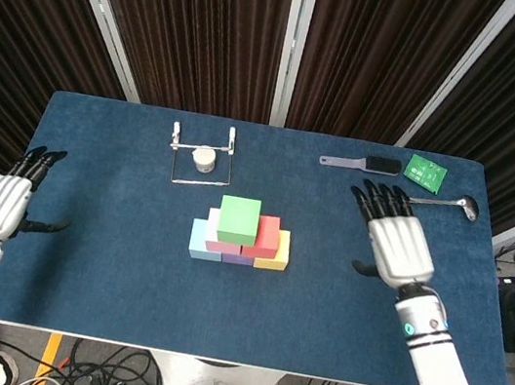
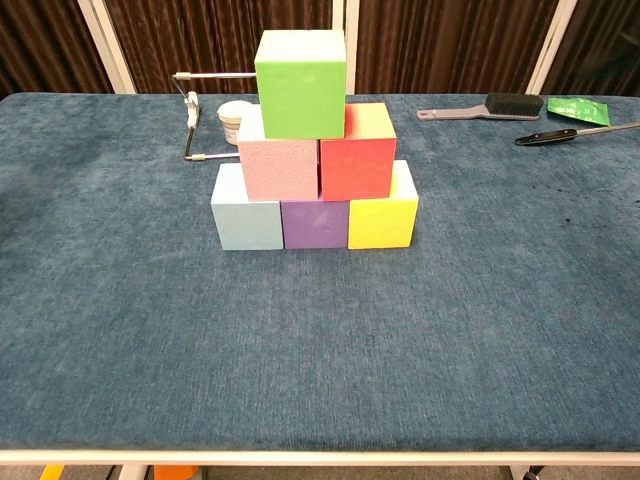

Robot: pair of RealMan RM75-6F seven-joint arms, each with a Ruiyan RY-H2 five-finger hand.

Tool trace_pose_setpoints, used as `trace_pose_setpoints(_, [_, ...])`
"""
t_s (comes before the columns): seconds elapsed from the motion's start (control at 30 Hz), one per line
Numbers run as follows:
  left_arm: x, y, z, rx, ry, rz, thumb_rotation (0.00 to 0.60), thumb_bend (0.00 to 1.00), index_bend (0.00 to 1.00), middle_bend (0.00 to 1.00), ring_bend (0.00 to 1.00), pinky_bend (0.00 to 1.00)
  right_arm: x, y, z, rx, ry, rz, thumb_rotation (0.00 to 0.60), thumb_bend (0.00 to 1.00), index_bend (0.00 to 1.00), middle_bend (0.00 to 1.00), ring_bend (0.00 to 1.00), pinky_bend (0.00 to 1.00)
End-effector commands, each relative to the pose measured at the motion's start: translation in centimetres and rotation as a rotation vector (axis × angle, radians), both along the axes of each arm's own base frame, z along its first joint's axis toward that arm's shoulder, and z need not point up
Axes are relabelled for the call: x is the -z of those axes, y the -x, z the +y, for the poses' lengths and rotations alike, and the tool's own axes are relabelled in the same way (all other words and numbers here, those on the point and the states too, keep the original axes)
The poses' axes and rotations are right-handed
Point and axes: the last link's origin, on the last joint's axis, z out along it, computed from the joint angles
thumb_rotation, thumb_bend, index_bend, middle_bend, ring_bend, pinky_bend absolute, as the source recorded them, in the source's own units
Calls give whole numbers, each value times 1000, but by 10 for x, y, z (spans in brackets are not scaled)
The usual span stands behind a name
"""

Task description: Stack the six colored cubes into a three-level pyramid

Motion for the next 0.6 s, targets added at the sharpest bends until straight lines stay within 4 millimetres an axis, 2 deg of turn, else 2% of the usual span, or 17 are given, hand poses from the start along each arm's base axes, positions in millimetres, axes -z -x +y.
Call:
trace_pose_setpoints(0.03, [5, 5, -11, 8, -4, 69, 600, 2, 103, 116, 1, 137, 12, 92, 55, 71, 58, -30, 600, 0, 0, 0, 0, 0])
trace_pose_setpoints(0.23, [15, 10, -26, 16, 17, 152, 600, 0, 102, 91, 0, 135, 23, 123, 83, 97, 121, -23, 600, 0, 0, 0, 0, 0])
trace_pose_setpoints(0.37, [17, 12, -32, 7, 9, 216, 600, 0, 99, 65, 0, 128, 25, 133, 96, 118, 143, -47, 600, 0, 0, 0, 0, 0])
trace_pose_setpoints(0.6, [21, 14, -39, -25, 20, 206, 600, 0, 97, 61, 0, 124, 23, 139, 105, 121, 165, -56, 600, 0, 0, 0, 0, 0])
